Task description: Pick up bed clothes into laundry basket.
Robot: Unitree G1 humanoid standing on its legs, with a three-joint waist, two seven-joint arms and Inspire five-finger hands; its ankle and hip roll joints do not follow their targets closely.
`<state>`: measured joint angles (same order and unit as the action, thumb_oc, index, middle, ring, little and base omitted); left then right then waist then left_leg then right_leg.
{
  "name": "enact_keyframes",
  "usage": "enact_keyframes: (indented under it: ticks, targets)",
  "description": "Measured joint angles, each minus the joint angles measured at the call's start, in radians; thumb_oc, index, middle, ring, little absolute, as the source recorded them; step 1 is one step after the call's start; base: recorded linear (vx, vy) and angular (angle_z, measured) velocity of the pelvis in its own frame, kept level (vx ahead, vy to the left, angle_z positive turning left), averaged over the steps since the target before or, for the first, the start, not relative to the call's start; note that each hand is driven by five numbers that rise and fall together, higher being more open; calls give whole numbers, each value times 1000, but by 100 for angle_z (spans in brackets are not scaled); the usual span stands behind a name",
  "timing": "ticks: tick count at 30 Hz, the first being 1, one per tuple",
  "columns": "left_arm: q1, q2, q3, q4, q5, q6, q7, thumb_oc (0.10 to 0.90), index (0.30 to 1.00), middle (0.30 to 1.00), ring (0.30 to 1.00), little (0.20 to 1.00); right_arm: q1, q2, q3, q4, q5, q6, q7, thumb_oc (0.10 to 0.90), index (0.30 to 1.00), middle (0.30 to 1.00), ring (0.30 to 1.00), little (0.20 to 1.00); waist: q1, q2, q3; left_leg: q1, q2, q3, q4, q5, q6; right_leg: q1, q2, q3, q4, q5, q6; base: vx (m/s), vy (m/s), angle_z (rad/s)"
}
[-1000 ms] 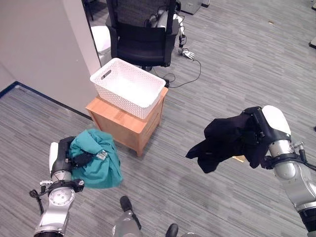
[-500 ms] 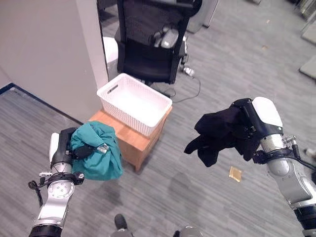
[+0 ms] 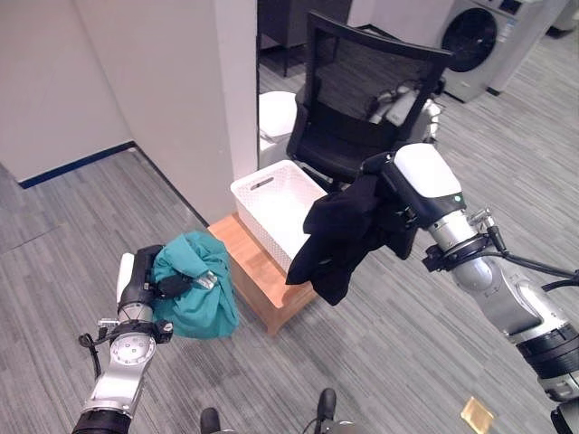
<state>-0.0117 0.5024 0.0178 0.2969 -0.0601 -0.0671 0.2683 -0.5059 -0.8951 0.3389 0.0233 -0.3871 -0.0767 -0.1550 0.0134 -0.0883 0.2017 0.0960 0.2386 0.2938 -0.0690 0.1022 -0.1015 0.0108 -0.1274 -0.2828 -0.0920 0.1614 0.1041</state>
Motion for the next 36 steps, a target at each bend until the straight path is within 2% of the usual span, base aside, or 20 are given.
enact_keyframes:
  ticks: [2,7,8,11,12,16,24,33,36]
  targets:
    - [3,-4,-2,21,-19,3,-1,400,300,300,300,300,-51,0,15,58,0,12,0,400,300,300,300,300,-2,-4,0,-1,3,-5,-1,11,-23,11,3,-13,0,-4,0,107,-57,22]
    - [1,-5,-3,49,-43,4,-1,400,300,300,300,300,-183,1,104,131,0,38,2,400,300,300,300,300,3,-10,-1,1,1,-32,0,14,-27,38,1,-28,0,-14,13,75,-27,25]
    - [2,-3,-1,55,-58,4,-2,400,300,300,300,300,-204,4,107,130,0,38,1,400,300,300,300,300,24,-13,-3,-1,1,-34,-1,16,-29,47,0,-42,0,-24,19,64,-22,26]
    - [5,0,7,58,-67,6,-1,400,300,300,300,300,-235,4,117,131,0,36,1,400,300,300,300,300,45,-16,-5,-8,1,-42,-2,16,-29,51,-1,-48,0,-33,22,40,-18,18]
    - [5,5,7,60,-70,6,-1,400,300,300,300,300,-267,4,136,152,3,30,0,400,300,300,300,300,59,-20,-8,-13,0,-55,-3,16,-29,52,-2,-56,0,-39,22,49,-15,23]
    - [5,6,5,77,-96,4,-1,400,300,300,300,300,-358,4,186,294,7,22,-1,400,300,300,300,300,74,-26,-11,-26,0,-72,-5,16,-29,54,-2,-69,0,-46,27,34,-2,17]
    - [67,8,18,89,-116,4,-1,400,300,300,300,300,-373,10,204,449,18,69,-1,400,300,300,300,300,75,-27,-12,-49,-16,-82,-14,15,-30,40,-18,-68,-1,-54,33,31,8,7]
    - [73,10,17,89,-124,3,-1,400,300,300,300,300,-377,19,213,529,33,75,-2,400,300,300,300,300,82,-23,-10,-92,-18,-83,-17,14,-32,-4,-18,-67,-1,-42,26,9,1,0]
    - [72,9,17,90,-135,2,-1,400,300,300,300,300,-437,19,243,595,51,71,-3,400,300,300,300,300,86,-19,-10,-99,-17,-86,-17,15,-32,-8,-18,-71,-1,-42,26,16,-5,3]
